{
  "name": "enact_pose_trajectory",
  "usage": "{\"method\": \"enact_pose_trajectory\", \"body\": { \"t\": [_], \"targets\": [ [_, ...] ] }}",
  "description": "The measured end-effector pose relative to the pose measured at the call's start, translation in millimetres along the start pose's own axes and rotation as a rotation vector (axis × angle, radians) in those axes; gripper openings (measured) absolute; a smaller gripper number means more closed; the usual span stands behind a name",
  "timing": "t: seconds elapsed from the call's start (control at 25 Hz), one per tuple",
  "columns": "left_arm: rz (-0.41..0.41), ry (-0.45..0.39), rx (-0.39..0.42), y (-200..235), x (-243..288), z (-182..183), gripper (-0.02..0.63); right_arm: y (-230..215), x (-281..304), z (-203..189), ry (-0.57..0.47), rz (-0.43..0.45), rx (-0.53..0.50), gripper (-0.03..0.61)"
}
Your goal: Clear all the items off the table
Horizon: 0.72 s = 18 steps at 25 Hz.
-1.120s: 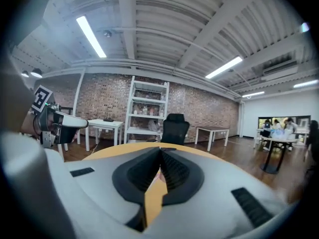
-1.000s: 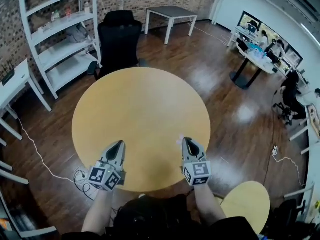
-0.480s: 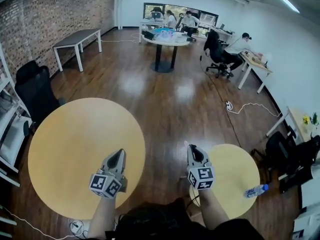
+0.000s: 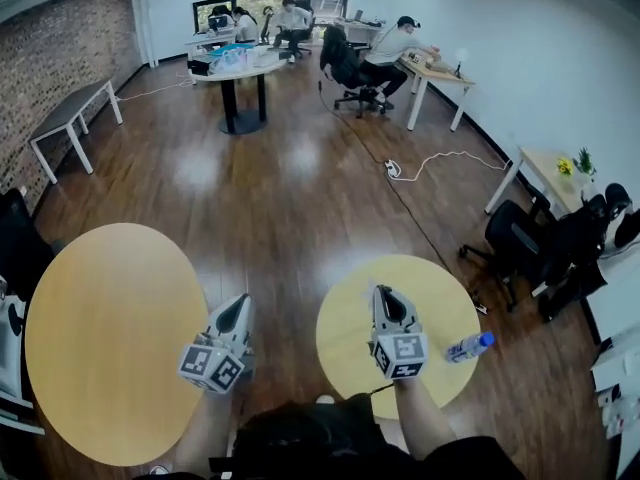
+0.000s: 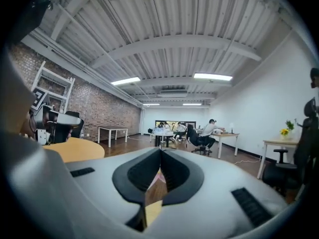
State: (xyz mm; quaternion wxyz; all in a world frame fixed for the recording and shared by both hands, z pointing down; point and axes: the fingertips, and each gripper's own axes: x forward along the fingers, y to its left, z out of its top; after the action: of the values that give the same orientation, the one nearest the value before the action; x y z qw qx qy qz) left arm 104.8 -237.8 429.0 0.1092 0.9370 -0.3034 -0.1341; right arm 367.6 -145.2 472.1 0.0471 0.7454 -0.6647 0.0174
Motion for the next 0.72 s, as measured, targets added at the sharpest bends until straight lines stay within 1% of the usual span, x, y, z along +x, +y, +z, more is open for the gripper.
{"method": "enact_pose_trajectory", "body": {
  "t": [0.12, 0.32, 0.4, 0.6, 0.72],
  "targets": [
    [-0.101, 0.04, -0.032, -38, 34, -23, 0.0, -26, -25, -4, 0.007, -0.067, -0.002, 0.002],
    [-0.265, 0.1, -0.044, -97, 75, -58, 0.0, -75, -68, -13, 0.008, -0.207, 0.015, 0.002],
    [-0.312, 0.114, -0.054, -106, 83, -67, 0.0, -86, -84, -16, 0.012, -0.263, 0.007, 0.002],
    [-0.376, 0.138, -0.072, -112, 103, -80, 0.0, -97, -115, -13, -0.004, -0.375, 0.004, 0.002],
    [-0.431, 0.148, -0.076, -123, 108, -87, 0.0, -100, -122, -14, -0.006, -0.419, 0.004, 0.002]
  ]
}}
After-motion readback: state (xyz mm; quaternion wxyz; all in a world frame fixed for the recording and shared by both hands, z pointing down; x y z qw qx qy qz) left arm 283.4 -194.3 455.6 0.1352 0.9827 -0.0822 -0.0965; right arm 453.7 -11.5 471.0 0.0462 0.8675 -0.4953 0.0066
